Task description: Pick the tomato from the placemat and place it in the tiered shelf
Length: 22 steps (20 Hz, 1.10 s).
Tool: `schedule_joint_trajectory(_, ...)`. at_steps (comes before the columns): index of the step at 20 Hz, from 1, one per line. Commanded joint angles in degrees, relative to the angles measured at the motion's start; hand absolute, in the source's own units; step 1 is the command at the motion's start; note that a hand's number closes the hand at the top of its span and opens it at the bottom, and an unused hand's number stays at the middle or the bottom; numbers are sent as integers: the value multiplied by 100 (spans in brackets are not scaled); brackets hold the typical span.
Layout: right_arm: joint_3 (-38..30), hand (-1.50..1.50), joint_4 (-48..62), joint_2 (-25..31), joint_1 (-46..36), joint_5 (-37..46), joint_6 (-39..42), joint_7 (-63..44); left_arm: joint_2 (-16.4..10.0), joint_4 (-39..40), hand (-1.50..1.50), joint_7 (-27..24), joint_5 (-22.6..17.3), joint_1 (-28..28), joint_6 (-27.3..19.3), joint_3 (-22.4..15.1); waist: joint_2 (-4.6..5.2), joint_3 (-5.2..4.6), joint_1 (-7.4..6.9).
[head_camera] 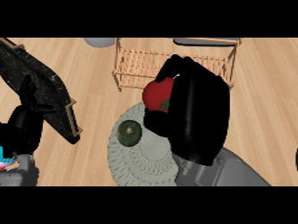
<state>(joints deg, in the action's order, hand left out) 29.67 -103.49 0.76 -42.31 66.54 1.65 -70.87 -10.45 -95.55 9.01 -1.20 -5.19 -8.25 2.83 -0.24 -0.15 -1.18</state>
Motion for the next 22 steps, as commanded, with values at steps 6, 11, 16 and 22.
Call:
schedule_joint_trajectory(6,-756,150,1218,-73,-352,-30,-999,-535,175,-149,0,31,185,63,-136,-184,41,15,-21)
schedule_joint_trajectory(11,-1283,150,1929,-74,-410,96,-1605,264,139,-177,0,9,140,9,-74,-124,47,16,15)
schedule_joint_trajectory(16,-1913,150,2614,-66,-527,-26,-2039,1144,78,-104,0,-269,8,245,90,39,44,14,28)
schedule_joint_trajectory(22,-1950,150,3636,-75,-901,-203,-2590,1225,190,-341,0,97,144,200,-68,-57,38,16,18)
